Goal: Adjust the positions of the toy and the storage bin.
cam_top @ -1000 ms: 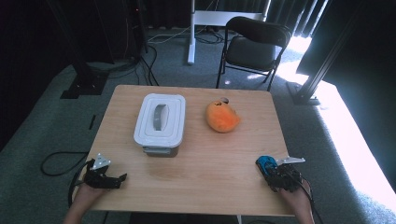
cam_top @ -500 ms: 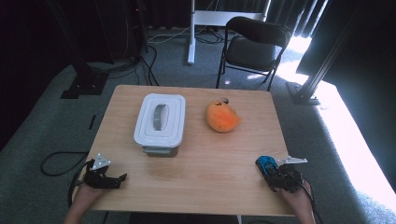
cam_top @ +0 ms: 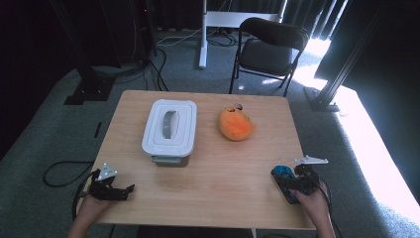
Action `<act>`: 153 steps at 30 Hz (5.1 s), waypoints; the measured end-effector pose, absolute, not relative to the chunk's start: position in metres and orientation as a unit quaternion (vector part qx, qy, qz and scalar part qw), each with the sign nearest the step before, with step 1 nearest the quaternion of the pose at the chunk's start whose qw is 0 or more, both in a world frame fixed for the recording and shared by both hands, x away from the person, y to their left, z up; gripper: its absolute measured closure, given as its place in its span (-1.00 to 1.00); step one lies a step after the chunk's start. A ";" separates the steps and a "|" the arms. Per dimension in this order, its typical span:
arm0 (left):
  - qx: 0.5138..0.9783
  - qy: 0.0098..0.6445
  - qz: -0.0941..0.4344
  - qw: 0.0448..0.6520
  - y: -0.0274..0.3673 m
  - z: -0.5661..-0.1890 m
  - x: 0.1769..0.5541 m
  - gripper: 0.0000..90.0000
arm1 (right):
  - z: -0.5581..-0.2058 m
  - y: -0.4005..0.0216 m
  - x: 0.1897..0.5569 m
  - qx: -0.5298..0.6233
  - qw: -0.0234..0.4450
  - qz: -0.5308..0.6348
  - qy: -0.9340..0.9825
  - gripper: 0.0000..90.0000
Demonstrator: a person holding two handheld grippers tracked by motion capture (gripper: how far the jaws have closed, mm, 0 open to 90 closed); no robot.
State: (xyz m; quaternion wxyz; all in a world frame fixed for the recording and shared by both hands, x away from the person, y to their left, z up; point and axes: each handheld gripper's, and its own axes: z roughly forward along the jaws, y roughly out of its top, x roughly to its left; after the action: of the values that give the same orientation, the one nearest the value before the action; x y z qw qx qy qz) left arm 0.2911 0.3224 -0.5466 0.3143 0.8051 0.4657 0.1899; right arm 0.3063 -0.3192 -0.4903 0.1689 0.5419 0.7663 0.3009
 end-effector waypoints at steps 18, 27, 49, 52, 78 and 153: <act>0.805 0.466 0.190 0.315 0.322 -0.547 0.291 -1.00 | -0.471 -0.277 0.361 0.516 0.158 0.338 0.772 -0.53; 0.805 0.466 0.190 0.315 0.322 -0.547 0.291 -1.00 | -0.460 -0.253 0.395 0.500 0.155 0.376 0.764 -0.59; 0.805 0.466 0.190 0.315 0.322 -0.547 0.291 -1.00 | -0.462 -0.203 0.476 0.507 0.130 0.396 0.754 -0.68; 0.805 0.465 0.190 0.315 0.322 -0.547 0.291 -1.00 | -0.462 -0.200 0.484 0.514 0.135 0.394 0.750 -0.67; 0.805 0.465 0.190 0.315 0.322 -0.547 0.291 -1.00 | -0.487 -0.188 0.495 0.515 0.159 0.362 0.760 -0.05; 0.804 0.476 0.177 0.310 0.322 -0.543 0.294 -1.00 | -0.451 -0.321 0.449 0.580 0.220 0.316 0.718 -0.70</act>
State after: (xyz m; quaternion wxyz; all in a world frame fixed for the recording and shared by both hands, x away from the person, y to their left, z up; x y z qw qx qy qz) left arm 0.2943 0.3217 -0.5434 0.3098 0.8036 0.4763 0.1771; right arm 0.4493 -0.3208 -0.4505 0.2201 0.5801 0.7179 0.3157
